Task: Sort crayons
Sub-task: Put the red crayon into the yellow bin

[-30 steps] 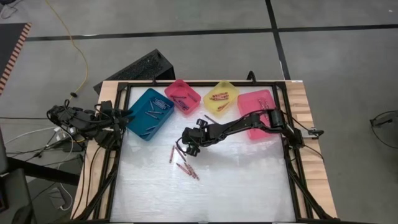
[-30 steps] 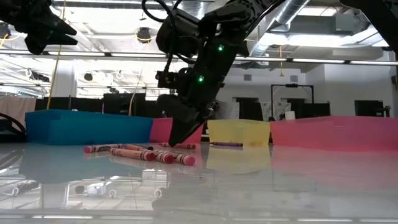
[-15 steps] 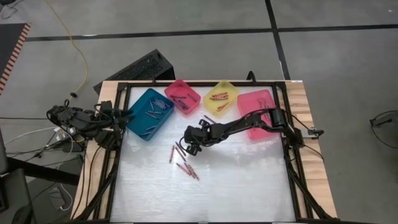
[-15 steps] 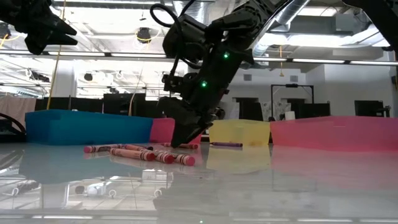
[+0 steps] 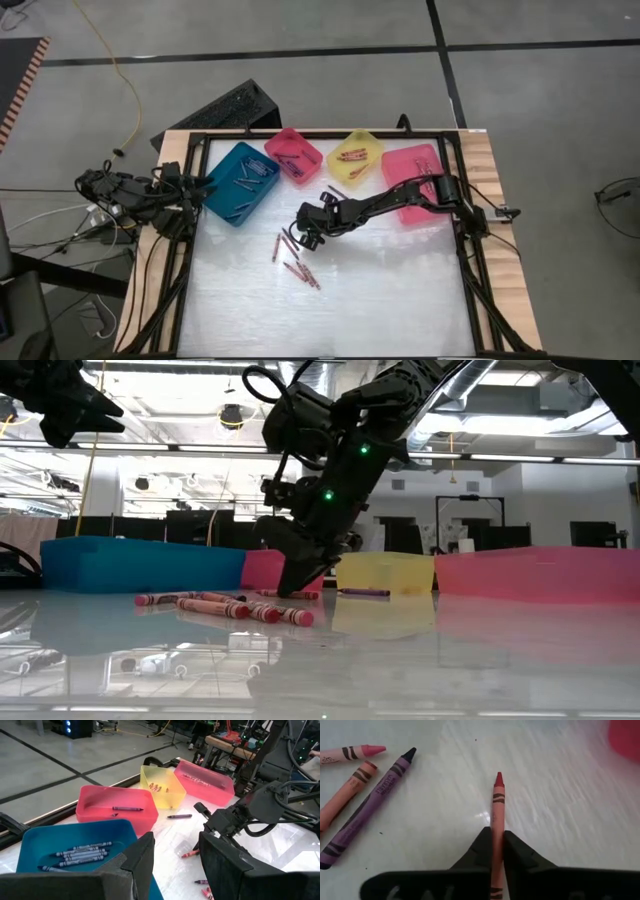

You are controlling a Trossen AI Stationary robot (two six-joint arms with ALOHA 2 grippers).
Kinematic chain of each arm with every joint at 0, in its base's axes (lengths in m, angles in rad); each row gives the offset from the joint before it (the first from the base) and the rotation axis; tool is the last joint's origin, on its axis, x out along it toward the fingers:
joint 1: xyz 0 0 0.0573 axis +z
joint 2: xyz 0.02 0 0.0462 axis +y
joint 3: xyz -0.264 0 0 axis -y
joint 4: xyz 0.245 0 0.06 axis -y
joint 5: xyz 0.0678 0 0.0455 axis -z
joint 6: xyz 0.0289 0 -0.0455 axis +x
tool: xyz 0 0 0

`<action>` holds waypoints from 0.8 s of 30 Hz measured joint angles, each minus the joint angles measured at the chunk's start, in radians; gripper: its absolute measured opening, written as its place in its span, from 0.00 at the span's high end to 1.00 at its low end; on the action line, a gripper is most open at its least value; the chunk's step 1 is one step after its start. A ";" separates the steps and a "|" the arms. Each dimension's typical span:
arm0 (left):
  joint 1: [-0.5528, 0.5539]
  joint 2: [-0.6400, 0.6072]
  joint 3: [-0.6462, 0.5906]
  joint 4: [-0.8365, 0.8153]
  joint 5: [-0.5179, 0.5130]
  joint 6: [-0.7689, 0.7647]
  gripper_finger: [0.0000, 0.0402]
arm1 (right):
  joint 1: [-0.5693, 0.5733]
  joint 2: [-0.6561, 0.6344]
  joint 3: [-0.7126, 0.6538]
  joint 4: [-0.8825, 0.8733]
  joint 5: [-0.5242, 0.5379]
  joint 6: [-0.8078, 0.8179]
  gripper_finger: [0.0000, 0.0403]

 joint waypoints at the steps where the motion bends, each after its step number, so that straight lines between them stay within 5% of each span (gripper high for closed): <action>1: 0.000 0.000 0.000 0.000 0.000 0.000 0.64 | 0.000 0.000 0.000 0.002 0.000 0.000 0.90; 16: 0.000 0.000 0.000 0.000 -0.001 0.000 0.64 | 0.011 0.005 0.042 -0.012 -0.003 0.001 0.99; 24: 0.000 0.000 0.000 0.000 -0.003 0.000 0.64 | 0.009 0.001 0.159 -0.194 -0.014 0.001 0.99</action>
